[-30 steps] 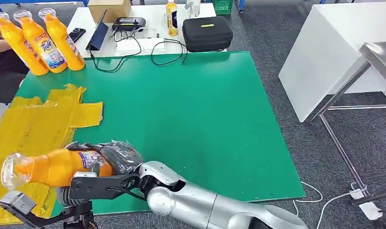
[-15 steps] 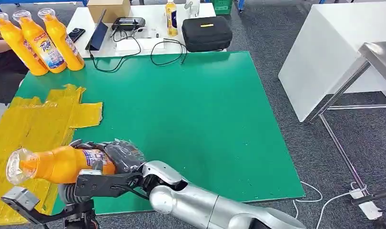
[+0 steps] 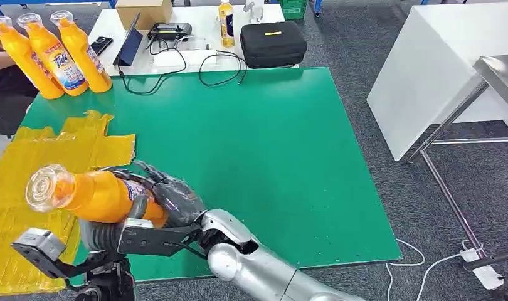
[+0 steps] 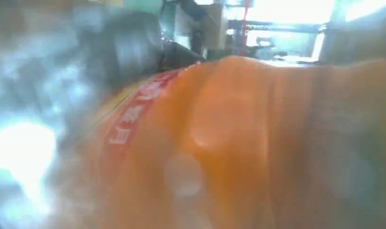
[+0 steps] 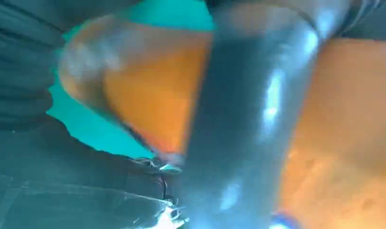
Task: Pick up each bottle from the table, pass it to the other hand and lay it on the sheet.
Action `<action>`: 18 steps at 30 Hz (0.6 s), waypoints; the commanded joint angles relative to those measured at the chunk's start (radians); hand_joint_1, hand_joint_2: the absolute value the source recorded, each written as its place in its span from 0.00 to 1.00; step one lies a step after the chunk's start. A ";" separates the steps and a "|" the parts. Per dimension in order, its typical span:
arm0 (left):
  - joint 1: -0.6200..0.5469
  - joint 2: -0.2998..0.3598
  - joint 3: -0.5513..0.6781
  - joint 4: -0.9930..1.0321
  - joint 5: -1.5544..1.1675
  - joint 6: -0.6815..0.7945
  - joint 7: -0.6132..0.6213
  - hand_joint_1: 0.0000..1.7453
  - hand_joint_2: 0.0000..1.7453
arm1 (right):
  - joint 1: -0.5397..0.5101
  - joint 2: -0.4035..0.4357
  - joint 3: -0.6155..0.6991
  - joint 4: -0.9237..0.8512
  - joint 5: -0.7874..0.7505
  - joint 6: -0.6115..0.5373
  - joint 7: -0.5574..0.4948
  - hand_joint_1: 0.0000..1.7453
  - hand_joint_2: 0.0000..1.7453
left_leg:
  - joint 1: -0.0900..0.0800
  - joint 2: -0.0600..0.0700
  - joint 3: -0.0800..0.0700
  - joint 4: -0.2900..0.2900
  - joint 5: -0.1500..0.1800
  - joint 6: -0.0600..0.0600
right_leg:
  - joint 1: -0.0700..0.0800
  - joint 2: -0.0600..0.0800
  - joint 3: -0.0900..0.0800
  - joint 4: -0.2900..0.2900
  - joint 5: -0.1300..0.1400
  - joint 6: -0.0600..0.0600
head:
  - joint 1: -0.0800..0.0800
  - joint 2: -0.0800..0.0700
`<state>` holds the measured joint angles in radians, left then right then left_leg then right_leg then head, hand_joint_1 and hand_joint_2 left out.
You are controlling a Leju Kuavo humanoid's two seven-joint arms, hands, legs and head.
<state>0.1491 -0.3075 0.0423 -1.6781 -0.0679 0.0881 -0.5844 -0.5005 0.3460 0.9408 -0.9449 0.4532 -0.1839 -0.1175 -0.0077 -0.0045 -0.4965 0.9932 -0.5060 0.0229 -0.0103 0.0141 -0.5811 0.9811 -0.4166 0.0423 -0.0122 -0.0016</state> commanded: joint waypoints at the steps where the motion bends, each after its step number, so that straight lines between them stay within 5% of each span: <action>1: -0.076 0.034 0.024 0.029 -0.100 0.061 -0.014 1.00 1.00 | 0.069 -0.068 -0.148 -0.113 0.051 0.021 -0.014 0.00 0.00 | 0.001 -0.005 0.001 -0.001 0.001 -0.002 | 0.001 -0.006 0.004 -0.002 0.000 -0.001 | 0.000 0.000; 18: -0.118 0.063 0.082 0.101 -0.294 0.182 -0.031 1.00 1.00 | 0.083 -0.081 -0.205 -0.146 0.088 0.063 -0.020 0.00 0.00 | 0.001 -0.003 0.003 -0.002 0.001 -0.002 | 0.001 -0.003 0.004 -0.003 0.000 -0.001 | 0.000 0.000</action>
<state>0.0997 -0.2842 0.0809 -1.6766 -0.2819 0.2217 -0.6066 -0.4004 0.2987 0.7622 -1.0990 0.5337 -0.1373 -0.1305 -0.0077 -0.0056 -0.4969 0.9932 -0.5059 0.0229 -0.0105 0.0137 -0.5810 0.9813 -0.4166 0.0423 -0.0122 -0.0019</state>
